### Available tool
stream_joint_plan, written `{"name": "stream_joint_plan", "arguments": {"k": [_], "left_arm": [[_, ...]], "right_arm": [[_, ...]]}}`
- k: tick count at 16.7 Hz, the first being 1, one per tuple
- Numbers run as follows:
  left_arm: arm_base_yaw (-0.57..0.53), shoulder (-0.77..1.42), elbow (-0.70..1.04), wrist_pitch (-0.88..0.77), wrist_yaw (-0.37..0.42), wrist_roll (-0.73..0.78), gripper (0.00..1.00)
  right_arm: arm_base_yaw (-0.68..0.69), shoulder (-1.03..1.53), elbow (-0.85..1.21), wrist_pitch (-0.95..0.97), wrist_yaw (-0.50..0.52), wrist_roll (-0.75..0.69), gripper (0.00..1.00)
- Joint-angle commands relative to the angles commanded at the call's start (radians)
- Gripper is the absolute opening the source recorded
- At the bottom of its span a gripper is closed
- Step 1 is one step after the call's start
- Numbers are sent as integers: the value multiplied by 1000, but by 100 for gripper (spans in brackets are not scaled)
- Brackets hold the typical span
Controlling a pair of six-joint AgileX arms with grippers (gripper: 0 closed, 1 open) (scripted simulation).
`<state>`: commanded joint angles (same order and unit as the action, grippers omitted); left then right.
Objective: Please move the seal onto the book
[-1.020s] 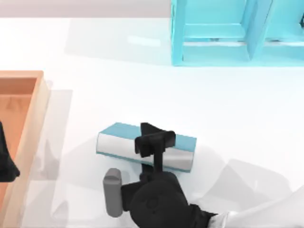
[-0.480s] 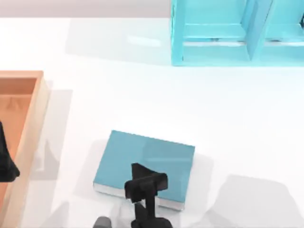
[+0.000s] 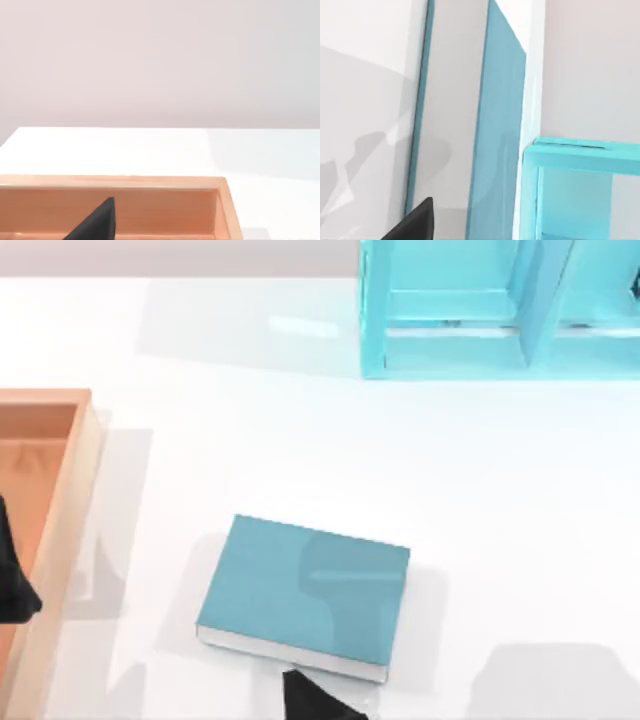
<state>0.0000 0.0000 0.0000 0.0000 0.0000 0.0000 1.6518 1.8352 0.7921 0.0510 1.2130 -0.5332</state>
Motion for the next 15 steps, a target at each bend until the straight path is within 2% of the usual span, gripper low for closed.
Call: {"name": "stream_joint_plan", "arguments": {"k": [4,9,12,15], "left_arm": [[0,0,0,0,0,0,100],[0,0,0,0,0,0,100],[0,0,0,0,0,0,100],[0,0,0,0,0,0,100]], "right_arm": [[28,-15,19,-98,62,71,100],[23,-10,18,-97,59,71,100],[-30,-67,-43,-93,-2,86,100],[-165,-216,-176,-85,-153,123,100]]}}
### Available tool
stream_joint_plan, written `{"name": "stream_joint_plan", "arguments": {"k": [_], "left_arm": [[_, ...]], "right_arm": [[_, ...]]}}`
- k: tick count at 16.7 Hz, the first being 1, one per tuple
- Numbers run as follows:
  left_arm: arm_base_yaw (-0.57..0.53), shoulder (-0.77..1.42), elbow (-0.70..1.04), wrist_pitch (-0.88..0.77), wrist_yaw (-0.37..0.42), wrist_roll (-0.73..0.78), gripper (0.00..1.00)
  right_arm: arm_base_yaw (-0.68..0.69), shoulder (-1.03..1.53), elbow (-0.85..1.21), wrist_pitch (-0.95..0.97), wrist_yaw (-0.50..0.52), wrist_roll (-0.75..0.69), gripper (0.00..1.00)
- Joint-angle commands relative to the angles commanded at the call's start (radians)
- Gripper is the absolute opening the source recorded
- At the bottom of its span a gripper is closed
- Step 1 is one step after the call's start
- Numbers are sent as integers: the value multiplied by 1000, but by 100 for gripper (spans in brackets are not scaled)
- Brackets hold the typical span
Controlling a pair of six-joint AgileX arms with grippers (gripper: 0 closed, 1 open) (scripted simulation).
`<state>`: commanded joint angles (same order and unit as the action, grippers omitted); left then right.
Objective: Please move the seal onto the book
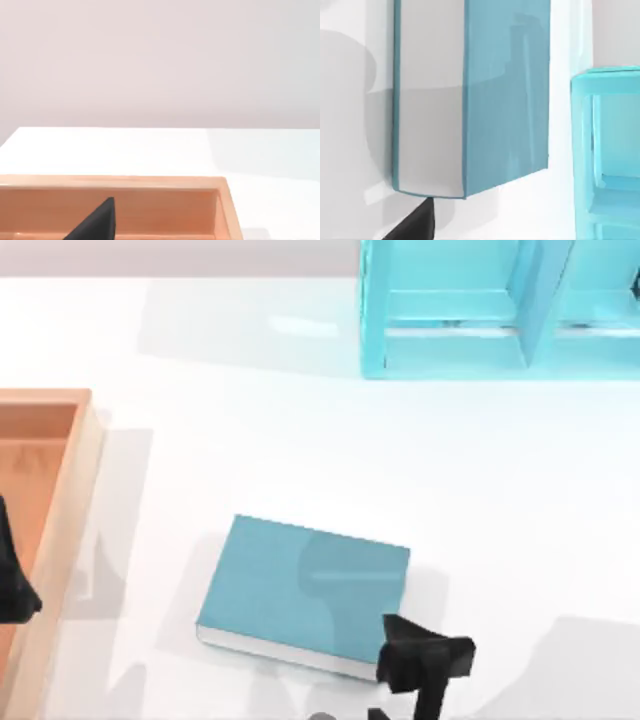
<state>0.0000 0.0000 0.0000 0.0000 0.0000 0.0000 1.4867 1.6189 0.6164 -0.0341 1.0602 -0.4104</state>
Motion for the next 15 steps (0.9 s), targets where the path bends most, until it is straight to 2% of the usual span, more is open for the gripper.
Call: {"name": "stream_joint_plan", "arguments": {"k": [4,10,15], "left_arm": [[0,0,0,0,0,0,100],[0,0,0,0,0,0,100],[0,0,0,0,0,0,100]], "right_arm": [[-301,-344,-224,12,-289,77,100],[-903,-1019,-505,23,-729,229,100],[-1317,-1447,-605,28,-967,349,100]]}}
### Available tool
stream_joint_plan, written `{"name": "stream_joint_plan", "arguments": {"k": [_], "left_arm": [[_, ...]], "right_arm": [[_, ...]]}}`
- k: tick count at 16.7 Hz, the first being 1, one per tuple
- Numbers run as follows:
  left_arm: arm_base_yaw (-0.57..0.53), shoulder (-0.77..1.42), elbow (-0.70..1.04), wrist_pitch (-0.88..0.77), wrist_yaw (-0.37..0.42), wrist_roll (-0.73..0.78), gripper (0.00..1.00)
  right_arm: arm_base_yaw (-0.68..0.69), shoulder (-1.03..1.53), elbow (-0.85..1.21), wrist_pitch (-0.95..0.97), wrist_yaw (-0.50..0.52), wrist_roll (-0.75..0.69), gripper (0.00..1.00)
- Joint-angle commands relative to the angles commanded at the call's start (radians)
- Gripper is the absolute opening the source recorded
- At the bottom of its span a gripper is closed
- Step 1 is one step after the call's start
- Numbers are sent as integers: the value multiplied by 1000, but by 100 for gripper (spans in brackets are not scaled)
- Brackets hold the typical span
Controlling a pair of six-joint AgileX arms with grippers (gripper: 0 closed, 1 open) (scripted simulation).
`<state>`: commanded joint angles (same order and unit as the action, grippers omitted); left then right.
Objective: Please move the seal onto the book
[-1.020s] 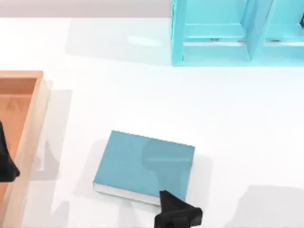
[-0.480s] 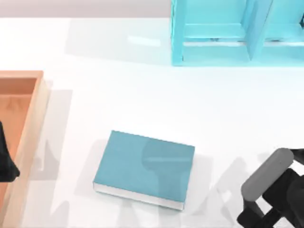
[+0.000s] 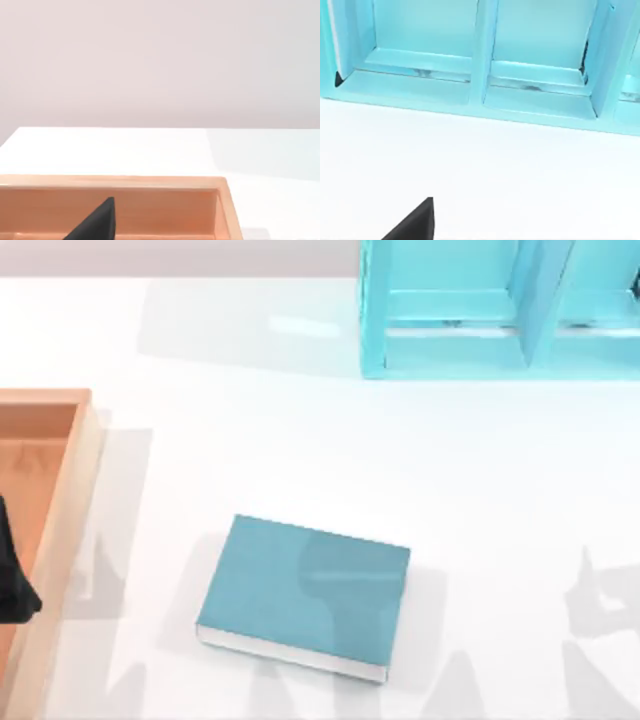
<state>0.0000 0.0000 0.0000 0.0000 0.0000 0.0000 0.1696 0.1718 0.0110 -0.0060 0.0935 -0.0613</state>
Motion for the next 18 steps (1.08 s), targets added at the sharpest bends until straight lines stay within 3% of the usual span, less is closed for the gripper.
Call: {"name": "stream_joint_plan", "arguments": {"k": [4,12,18], "left_arm": [[0,0,0,0,0,0,100],[1,10,10,-9,1,2,100],[45,294,282,-238,2,53,100]], "right_arm": [[-155,-157,-12,5,-86,56,100],[-170,-172,-11,6,-94,61,100],[-170,-172,-11,6,-94,61,100]]}}
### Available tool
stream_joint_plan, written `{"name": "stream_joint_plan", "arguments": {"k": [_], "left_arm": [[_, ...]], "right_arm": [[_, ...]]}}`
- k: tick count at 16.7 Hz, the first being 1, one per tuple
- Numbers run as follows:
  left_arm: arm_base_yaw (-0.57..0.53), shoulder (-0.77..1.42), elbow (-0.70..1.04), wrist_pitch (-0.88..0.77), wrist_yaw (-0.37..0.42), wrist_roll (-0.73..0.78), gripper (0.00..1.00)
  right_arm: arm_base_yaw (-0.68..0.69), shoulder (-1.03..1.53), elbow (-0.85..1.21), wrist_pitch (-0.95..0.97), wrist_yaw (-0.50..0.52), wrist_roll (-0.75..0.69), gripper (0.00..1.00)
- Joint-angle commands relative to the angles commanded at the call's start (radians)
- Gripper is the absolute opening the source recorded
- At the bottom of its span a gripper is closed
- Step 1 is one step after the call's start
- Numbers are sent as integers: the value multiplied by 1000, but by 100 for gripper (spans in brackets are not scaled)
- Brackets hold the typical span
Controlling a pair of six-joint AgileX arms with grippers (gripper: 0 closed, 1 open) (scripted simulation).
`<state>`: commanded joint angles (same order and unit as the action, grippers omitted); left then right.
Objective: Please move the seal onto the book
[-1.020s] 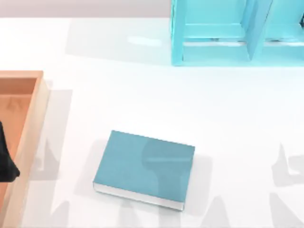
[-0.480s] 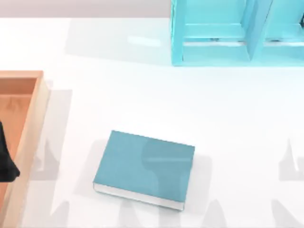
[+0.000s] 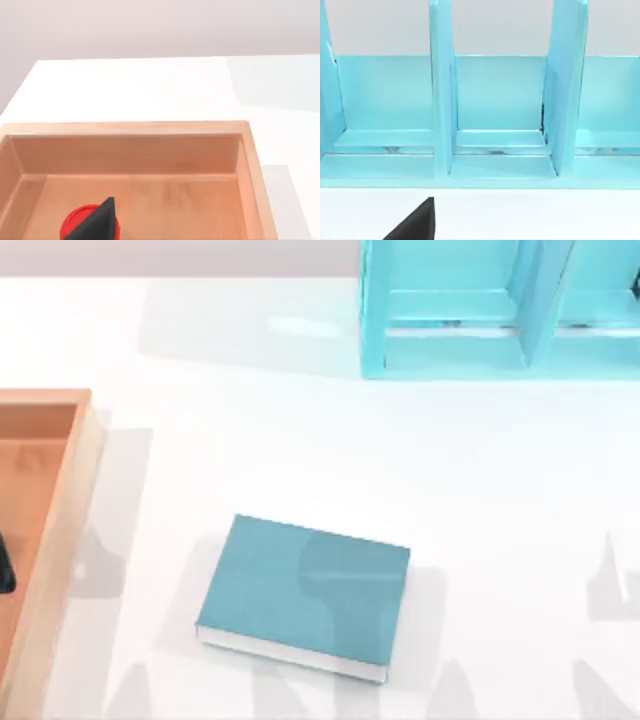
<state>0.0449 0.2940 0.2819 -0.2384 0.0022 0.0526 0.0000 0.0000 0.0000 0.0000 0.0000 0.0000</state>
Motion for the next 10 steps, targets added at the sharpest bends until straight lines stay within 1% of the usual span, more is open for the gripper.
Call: {"name": "stream_joint_plan", "arguments": {"k": [3,10], "left_arm": [[39,266,238,-196,-3,41,100],[137,989,844,-704,-9,146,100]], "right_arm": [[0,0,0,0,0,0,100],[0,0,0,0,0,0,100]]}}
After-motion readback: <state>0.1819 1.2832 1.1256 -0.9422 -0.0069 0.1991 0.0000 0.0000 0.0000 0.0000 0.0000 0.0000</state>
